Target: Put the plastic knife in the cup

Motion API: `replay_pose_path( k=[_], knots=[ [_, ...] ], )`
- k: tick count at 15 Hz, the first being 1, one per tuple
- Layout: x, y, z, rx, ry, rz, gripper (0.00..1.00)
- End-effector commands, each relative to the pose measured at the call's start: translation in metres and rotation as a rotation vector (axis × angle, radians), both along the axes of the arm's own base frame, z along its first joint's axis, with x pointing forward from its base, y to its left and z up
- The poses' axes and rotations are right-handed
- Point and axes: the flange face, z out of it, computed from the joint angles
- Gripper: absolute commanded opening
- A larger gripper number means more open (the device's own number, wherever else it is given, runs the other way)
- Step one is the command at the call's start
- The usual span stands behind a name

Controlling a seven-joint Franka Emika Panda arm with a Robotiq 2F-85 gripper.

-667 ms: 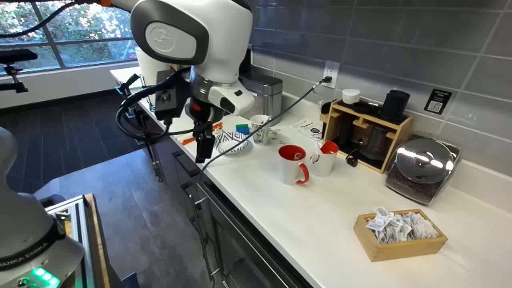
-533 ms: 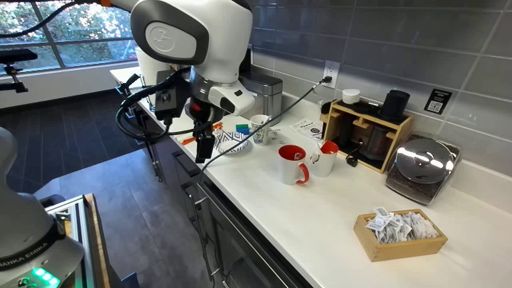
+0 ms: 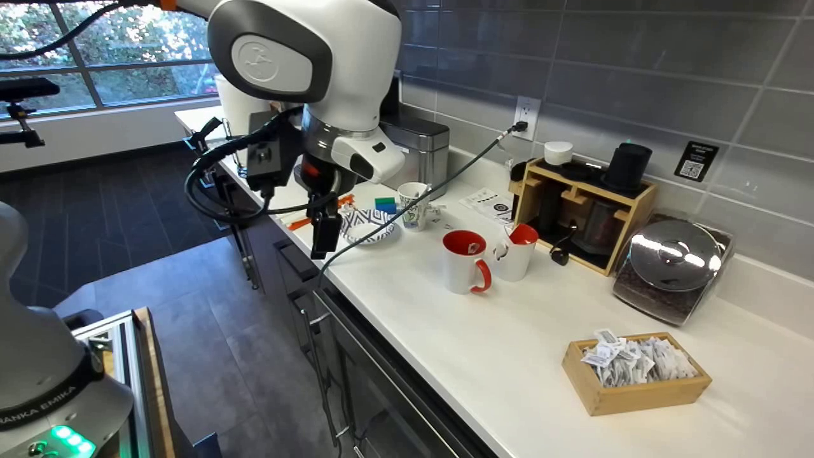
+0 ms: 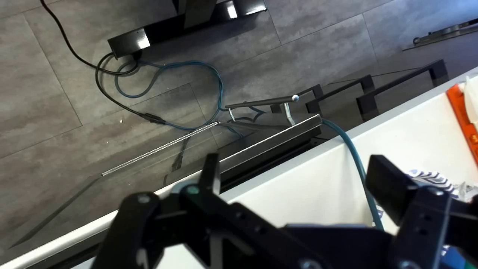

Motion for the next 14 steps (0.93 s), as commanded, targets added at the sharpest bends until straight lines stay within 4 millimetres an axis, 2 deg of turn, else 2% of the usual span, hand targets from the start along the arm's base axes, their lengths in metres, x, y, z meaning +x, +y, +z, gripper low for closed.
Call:
replay_pose_path(
  k=[1,6,12,13,14],
  knots=[
    [0.013,0.044,-0.026,-0.030,-0.034,0.075,1.00],
    [0.027,0.157,-0.066,-0.045,-0.201,0.223,1.00],
    [0.033,0.300,-0.084,-0.153,-0.402,0.501,1.00],
    [0.033,0.321,-0.088,-0.157,-0.388,0.538,1.00],
    [0.032,0.332,-0.089,-0.148,-0.358,0.588,1.00]
  ],
)
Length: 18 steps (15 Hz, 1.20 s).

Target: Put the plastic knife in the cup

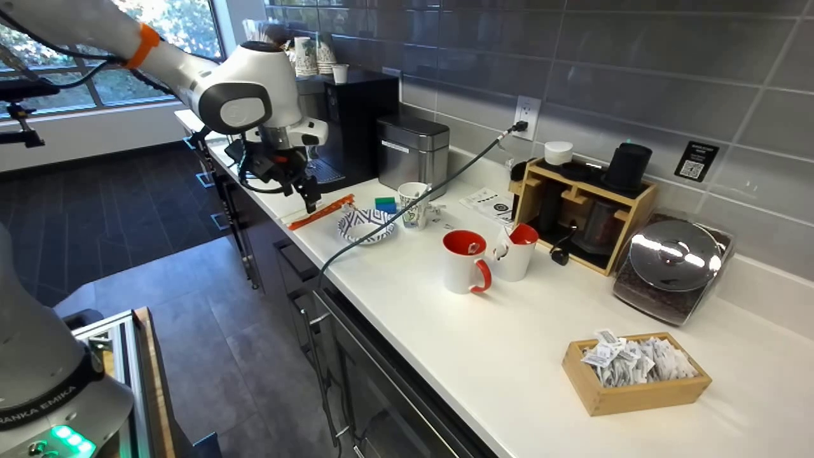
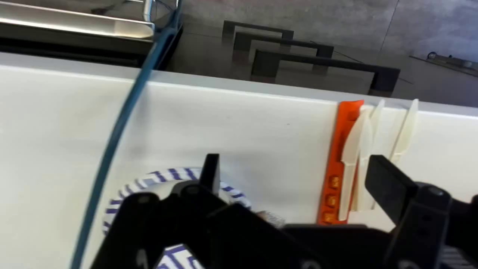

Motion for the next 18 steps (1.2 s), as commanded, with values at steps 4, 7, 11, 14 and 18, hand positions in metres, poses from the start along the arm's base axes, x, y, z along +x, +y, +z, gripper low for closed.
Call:
replay_pose_path(
  k=[4,7,11,14,18],
  knots=[
    [-0.006,0.039,-0.009,-0.024,0.014,0.084,1.00],
    [-0.002,0.045,-0.015,-0.026,0.005,0.087,1.00],
    [0.004,0.100,-0.036,-0.062,-0.066,0.201,1.00],
    [0.009,0.136,-0.052,-0.155,-0.104,0.299,1.00],
    [0.035,0.160,-0.064,-0.284,-0.149,0.365,0.97]
  ],
)
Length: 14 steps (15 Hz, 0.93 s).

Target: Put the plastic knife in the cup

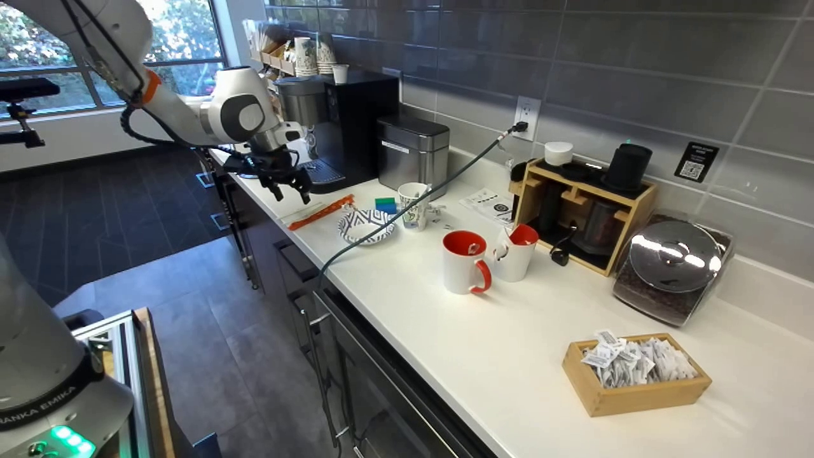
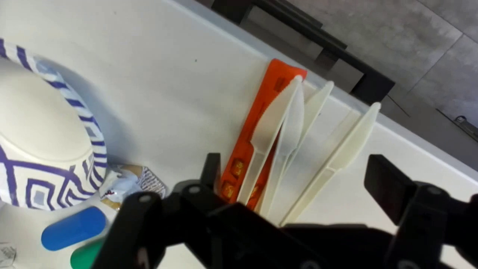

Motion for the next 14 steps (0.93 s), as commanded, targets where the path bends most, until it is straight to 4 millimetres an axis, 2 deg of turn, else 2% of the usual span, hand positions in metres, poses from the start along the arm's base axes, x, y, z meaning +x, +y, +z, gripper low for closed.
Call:
replay_pose_path(
  k=[1,4,6,10,12,14],
  knots=[
    [0.033,0.020,-0.014,-0.078,-0.038,0.026,0.96],
    [0.052,0.029,-0.028,-0.084,-0.060,0.026,0.99],
    [0.061,0.032,-0.039,-0.080,-0.053,0.010,0.96],
    [0.072,0.035,-0.053,-0.067,-0.051,-0.036,0.76],
    [0.076,0.036,-0.055,-0.062,-0.054,-0.055,0.75],
    [0.079,0.037,-0.056,-0.064,-0.059,-0.068,0.62]
  ],
)
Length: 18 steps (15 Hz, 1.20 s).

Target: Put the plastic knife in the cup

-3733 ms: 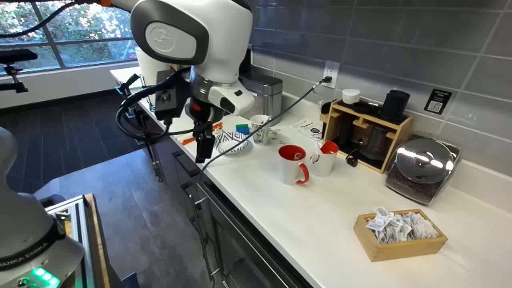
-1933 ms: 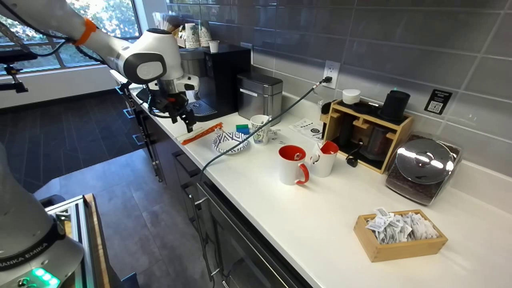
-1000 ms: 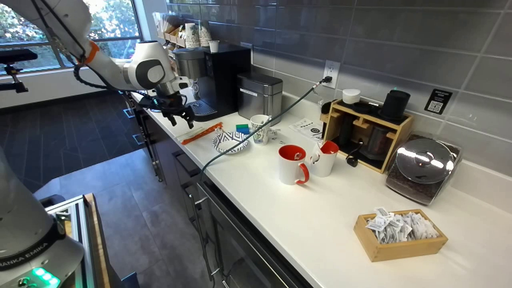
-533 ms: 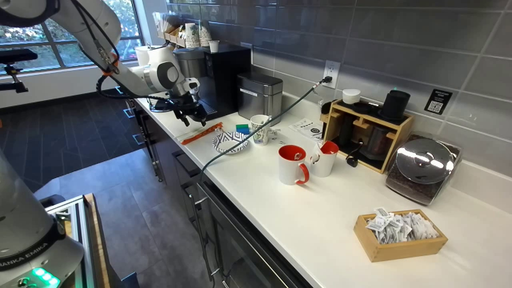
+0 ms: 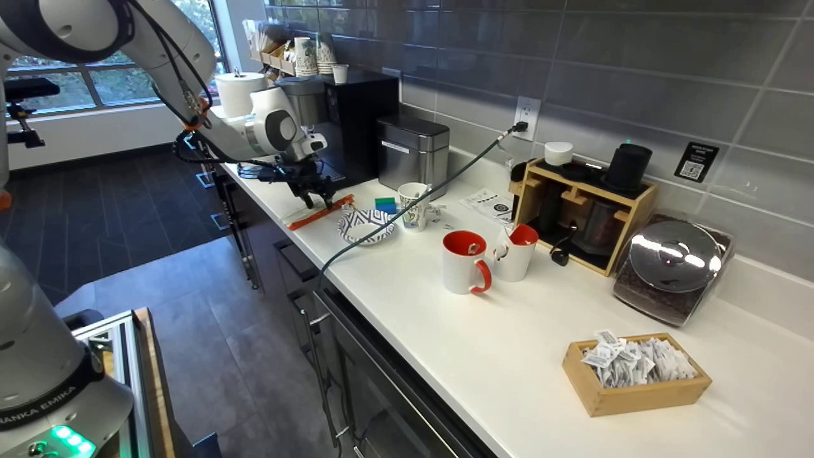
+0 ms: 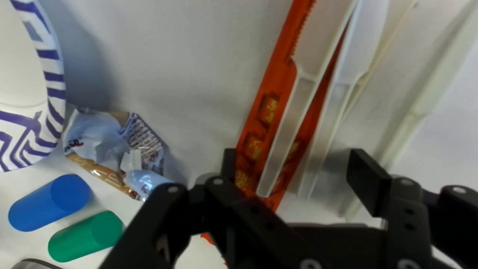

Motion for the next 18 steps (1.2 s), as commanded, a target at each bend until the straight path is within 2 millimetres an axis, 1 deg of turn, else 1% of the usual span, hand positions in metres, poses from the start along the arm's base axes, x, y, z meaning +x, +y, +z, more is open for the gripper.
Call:
replay_pose_path(
  k=[1,2,3,5,6,7,10,13,15,18],
  knots=[
    [0.006,0.008,-0.002,-0.002,-0.018,-0.034,0.51],
    [0.006,0.009,-0.001,-0.002,-0.021,-0.037,0.36],
    [0.006,0.010,-0.001,-0.005,-0.019,-0.043,0.27],
    [0.006,0.009,-0.004,-0.007,-0.014,-0.049,0.13],
    [0.006,0.009,-0.005,-0.008,-0.013,-0.052,0.04],
    [0.007,0.008,-0.007,-0.010,-0.012,-0.056,0.01],
    [0.007,0.008,-0.002,-0.009,-0.020,-0.062,0.01],
    [0.002,0.013,0.013,-0.011,-0.027,-0.059,0.02],
    [-0.002,0.018,0.020,-0.004,0.004,-0.052,0.02],
    [-0.003,0.018,0.033,0.002,-0.001,-0.063,0.02]
  ],
)
